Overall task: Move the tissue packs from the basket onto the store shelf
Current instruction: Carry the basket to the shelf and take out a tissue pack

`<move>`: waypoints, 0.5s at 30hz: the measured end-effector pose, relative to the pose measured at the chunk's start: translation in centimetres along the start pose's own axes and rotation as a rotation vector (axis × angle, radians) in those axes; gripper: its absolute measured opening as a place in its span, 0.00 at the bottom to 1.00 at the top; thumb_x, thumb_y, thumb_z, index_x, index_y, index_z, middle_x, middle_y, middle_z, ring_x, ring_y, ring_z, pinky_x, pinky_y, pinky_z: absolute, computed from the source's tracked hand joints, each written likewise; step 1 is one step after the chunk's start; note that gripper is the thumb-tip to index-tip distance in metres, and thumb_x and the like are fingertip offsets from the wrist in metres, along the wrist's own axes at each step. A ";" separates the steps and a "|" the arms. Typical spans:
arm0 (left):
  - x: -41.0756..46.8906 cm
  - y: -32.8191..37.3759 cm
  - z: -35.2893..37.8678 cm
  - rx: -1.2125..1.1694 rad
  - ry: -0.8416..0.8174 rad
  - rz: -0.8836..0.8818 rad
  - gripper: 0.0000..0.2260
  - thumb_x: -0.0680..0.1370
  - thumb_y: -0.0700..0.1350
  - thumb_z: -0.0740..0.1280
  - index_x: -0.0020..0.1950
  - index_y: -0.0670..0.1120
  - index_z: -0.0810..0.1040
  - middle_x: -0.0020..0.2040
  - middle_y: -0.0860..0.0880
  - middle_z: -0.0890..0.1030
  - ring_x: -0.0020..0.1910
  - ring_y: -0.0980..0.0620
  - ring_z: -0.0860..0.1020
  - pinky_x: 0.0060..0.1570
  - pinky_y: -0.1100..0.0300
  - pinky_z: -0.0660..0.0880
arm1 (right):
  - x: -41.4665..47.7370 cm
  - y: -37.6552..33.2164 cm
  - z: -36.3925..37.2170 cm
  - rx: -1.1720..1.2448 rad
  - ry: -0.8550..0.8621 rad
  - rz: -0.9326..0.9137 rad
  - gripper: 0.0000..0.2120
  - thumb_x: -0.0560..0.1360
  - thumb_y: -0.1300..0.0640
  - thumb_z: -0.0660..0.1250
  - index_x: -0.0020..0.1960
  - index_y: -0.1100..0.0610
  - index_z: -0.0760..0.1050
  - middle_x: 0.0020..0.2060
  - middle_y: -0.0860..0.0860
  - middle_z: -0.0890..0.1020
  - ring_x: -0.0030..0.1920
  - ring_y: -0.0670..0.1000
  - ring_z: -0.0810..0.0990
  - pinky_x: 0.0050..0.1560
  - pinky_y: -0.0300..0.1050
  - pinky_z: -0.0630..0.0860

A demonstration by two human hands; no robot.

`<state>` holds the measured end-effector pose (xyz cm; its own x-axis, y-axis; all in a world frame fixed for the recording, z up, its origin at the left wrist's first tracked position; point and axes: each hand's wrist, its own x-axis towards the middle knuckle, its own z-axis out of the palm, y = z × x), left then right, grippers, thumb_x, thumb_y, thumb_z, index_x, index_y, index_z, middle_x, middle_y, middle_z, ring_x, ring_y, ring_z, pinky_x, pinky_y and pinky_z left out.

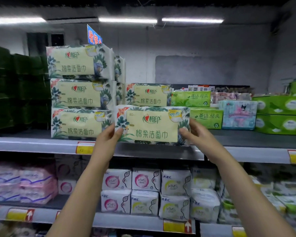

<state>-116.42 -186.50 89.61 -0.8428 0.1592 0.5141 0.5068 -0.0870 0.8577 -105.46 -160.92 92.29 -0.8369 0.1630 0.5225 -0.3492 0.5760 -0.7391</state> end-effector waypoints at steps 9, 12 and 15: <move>2.2 -0.9 1.3 0.315 0.153 0.020 0.07 0.81 0.49 0.61 0.51 0.51 0.78 0.47 0.48 0.79 0.51 0.46 0.75 0.51 0.55 0.69 | 2.6 0.7 1.2 -0.241 0.038 0.002 0.35 0.76 0.43 0.61 0.77 0.55 0.52 0.76 0.53 0.59 0.74 0.52 0.61 0.71 0.48 0.60; 2.6 -1.0 1.8 0.445 0.224 -0.010 0.20 0.80 0.52 0.61 0.68 0.43 0.74 0.61 0.42 0.79 0.59 0.42 0.76 0.55 0.52 0.72 | 3.7 1.0 1.5 -0.288 0.019 0.037 0.35 0.77 0.44 0.61 0.77 0.56 0.52 0.75 0.53 0.60 0.72 0.53 0.63 0.67 0.44 0.62; 2.9 -1.4 2.2 0.518 0.305 -0.011 0.20 0.80 0.51 0.63 0.68 0.41 0.74 0.58 0.40 0.81 0.56 0.41 0.78 0.47 0.54 0.72 | 4.4 1.3 2.1 -0.316 0.023 0.050 0.33 0.77 0.45 0.63 0.76 0.57 0.57 0.71 0.54 0.68 0.67 0.52 0.69 0.59 0.40 0.65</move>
<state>-119.16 -183.74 89.89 -0.8238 -0.1387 0.5496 0.4552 0.4157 0.7873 -110.49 -161.09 92.76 -0.8388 0.2131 0.5011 -0.1570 0.7865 -0.5973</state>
